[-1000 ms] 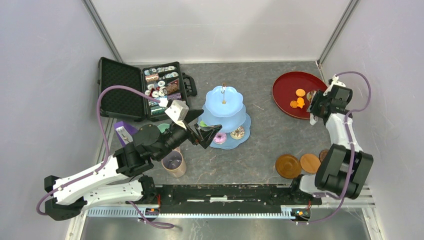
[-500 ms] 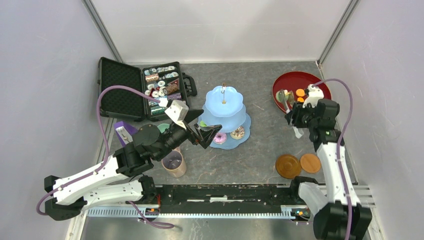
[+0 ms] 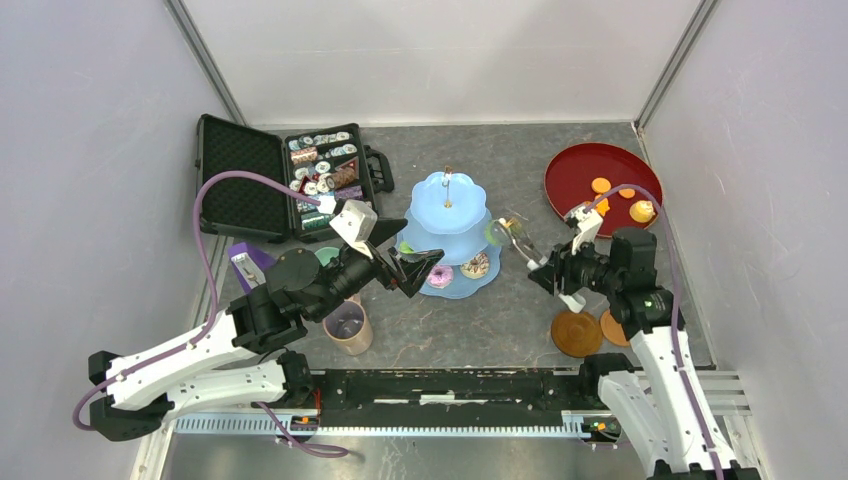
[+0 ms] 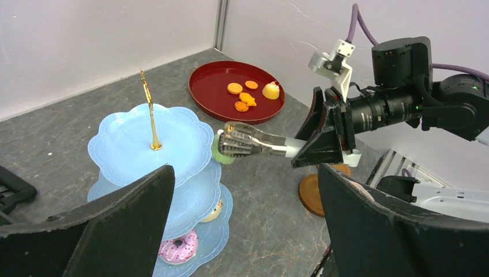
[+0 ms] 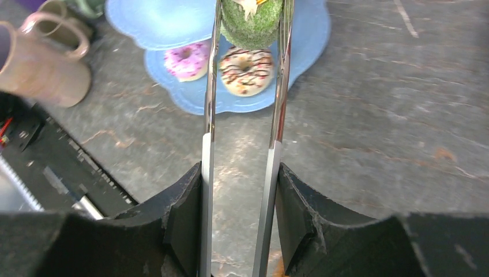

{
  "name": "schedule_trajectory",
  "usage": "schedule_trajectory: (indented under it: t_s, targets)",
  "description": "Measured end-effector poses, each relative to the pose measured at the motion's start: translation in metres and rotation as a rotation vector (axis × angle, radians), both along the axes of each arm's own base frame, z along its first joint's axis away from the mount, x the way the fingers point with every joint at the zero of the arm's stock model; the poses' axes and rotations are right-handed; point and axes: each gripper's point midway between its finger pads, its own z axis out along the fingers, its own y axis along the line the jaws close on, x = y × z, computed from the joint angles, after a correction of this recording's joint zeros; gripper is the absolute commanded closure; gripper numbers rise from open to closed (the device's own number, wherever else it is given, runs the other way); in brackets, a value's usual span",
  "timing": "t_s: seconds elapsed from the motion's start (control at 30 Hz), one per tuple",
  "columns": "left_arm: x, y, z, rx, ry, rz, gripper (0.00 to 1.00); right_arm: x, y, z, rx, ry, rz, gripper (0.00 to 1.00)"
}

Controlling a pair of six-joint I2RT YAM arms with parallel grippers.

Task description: Serve the afternoon tea

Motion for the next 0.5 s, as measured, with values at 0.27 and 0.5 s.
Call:
schedule_trajectory:
  t_s: [0.27, 0.5]
  targets:
    - [0.000, 0.000, 0.000, 0.001, 0.000, 0.000, 0.00, -0.025, 0.031, 0.006, 0.055, -0.006, 0.173, 0.78]
    - [0.001, 0.000, 0.000, 0.012, -0.013, 0.002, 0.00, -0.033, 0.049, 0.005, 0.074, 0.022, 0.249, 0.78]
